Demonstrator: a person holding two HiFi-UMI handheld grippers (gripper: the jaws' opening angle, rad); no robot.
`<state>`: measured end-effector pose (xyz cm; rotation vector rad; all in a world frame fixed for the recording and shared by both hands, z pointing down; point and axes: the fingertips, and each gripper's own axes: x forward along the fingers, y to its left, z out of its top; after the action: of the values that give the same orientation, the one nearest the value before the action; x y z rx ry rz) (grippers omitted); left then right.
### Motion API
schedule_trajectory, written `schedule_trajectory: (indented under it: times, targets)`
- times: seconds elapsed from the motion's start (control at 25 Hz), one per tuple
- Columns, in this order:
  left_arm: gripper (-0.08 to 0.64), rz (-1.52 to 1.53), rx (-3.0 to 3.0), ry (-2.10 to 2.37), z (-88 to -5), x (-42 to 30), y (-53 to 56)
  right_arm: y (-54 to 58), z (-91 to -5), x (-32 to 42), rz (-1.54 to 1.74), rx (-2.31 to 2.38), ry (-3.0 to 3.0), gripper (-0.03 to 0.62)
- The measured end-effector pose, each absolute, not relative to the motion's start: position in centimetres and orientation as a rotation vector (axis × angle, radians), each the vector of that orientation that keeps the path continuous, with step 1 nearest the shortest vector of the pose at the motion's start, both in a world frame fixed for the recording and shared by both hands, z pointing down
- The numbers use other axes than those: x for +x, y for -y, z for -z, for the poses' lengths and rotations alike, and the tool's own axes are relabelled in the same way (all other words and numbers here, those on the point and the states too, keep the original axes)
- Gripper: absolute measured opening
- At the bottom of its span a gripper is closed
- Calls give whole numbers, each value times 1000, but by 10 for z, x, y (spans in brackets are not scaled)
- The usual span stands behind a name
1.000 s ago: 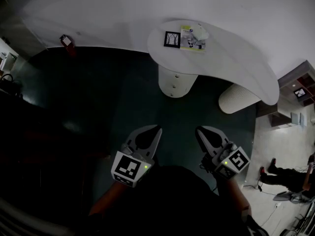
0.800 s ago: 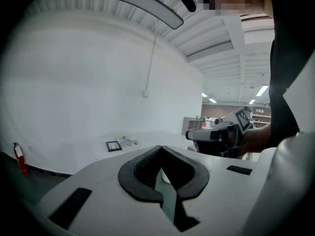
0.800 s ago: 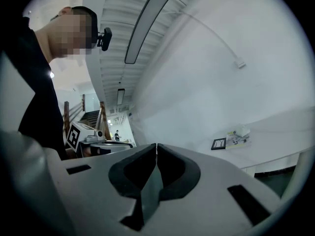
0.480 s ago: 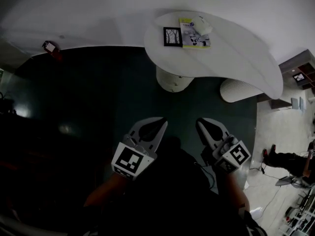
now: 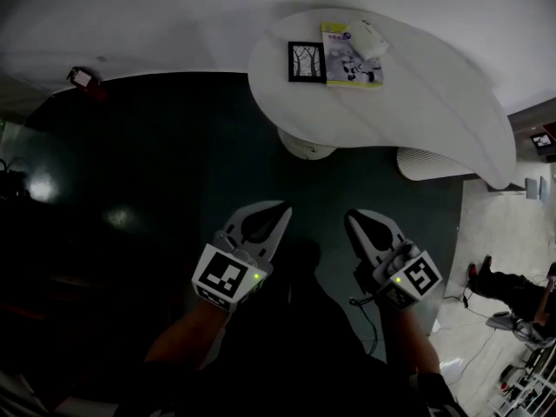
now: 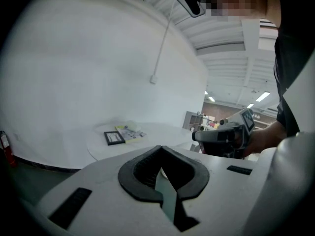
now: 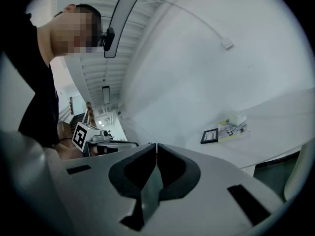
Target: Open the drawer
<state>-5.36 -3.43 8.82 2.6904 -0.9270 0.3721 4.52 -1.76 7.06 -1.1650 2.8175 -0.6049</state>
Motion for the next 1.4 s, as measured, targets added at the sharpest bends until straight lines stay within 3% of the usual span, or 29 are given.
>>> schedule_trajectory:
  times: [0.28,0.48,1.4]
  targets:
    - [11,-335,2709,977,-98,-42,67,48,-83,34,578,-1067,-2883,17]
    - [11,-362,2727,994,-148,-51,77,62,-120,24,507,-1039,-2911,17]
    - [16,-340,2850,870,-445,15,153,142,-459,80,553,-1049,-3055,18]
